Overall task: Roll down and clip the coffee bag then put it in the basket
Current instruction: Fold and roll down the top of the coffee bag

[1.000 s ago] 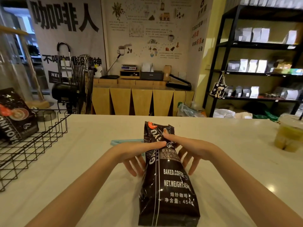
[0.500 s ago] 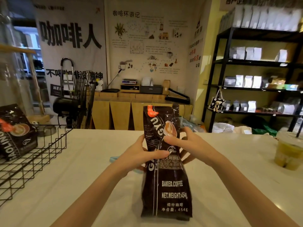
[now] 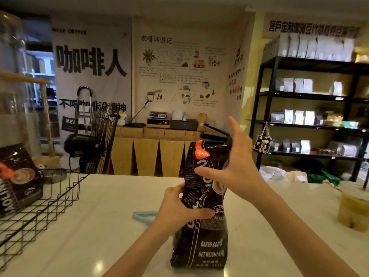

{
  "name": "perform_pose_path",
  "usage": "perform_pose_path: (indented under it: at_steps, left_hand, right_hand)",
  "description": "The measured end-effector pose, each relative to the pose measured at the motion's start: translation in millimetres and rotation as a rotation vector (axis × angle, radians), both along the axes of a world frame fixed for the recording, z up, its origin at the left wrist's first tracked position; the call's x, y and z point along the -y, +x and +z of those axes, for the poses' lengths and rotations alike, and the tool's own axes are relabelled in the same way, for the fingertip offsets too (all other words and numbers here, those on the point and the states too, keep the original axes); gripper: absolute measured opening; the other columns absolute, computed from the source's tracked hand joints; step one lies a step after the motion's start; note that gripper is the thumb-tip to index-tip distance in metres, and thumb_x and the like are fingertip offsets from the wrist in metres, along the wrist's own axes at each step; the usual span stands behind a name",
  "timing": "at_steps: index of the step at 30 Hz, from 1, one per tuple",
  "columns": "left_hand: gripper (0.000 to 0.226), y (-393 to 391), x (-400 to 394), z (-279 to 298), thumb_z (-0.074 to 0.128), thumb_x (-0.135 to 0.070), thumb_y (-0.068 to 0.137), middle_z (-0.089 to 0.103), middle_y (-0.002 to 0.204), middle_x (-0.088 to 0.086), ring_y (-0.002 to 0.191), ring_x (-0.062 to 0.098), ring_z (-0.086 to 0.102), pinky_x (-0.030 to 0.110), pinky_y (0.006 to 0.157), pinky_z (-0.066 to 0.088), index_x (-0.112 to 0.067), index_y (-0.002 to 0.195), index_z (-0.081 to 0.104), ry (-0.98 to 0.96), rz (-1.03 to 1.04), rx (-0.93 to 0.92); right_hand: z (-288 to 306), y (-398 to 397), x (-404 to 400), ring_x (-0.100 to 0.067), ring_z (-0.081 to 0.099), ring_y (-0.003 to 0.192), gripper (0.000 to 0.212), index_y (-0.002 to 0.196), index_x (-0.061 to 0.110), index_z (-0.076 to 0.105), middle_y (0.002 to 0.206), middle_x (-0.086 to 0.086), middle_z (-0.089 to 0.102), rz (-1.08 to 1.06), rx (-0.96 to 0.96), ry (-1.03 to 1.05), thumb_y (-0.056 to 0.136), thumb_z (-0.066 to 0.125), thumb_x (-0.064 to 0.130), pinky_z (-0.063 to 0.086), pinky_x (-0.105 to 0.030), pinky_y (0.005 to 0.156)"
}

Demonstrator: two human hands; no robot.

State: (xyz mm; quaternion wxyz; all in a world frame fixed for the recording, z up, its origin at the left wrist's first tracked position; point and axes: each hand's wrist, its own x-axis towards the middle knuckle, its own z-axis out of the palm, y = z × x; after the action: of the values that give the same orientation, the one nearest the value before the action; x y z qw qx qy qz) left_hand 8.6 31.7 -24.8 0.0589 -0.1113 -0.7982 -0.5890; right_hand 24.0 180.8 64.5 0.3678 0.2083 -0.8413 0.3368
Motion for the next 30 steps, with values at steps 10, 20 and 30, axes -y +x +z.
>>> perform_pose_path:
  at_steps: [10,20,30]
  left_hand:
    - [0.072,-3,-2,-3,0.073,-0.064,0.037,0.057,0.090,-0.028,0.073,-0.012,0.057,0.006,0.052,0.043,-0.043,0.100,0.045,0.156,-0.164,0.071]
    - [0.018,-11,-18,-27,0.050,-0.025,0.089,0.075,0.086,0.006,0.081,0.021,0.070,0.026,0.066,0.053,-0.021,0.088,0.067,0.503,-0.042,0.069]
    - [0.045,4,-23,-27,0.041,-0.039,0.090,0.068,0.083,0.024,0.083,0.038,0.063,0.048,0.074,0.052,-0.001,0.082,0.064,0.467,0.062,-0.153]
  right_hand:
    - [51,-17,50,-0.023,0.057,0.103,0.015,0.096,0.017,0.065,0.106,-0.003,0.066,-0.153,-0.024,1.073,0.084,0.060,0.024,0.035,-0.035,0.090]
    - [52,-33,41,-0.019,0.050,0.095,0.019,0.079,0.016,0.067,0.092,0.000,0.066,-0.093,-0.093,1.055,0.084,0.058,0.032,0.041,-0.038,0.088]
    - [58,-49,20,-0.015,0.055,0.075,0.023,0.072,0.014,0.071,0.074,0.001,0.066,-0.098,0.091,0.762,0.078,0.067,0.035,0.035,-0.029,0.069]
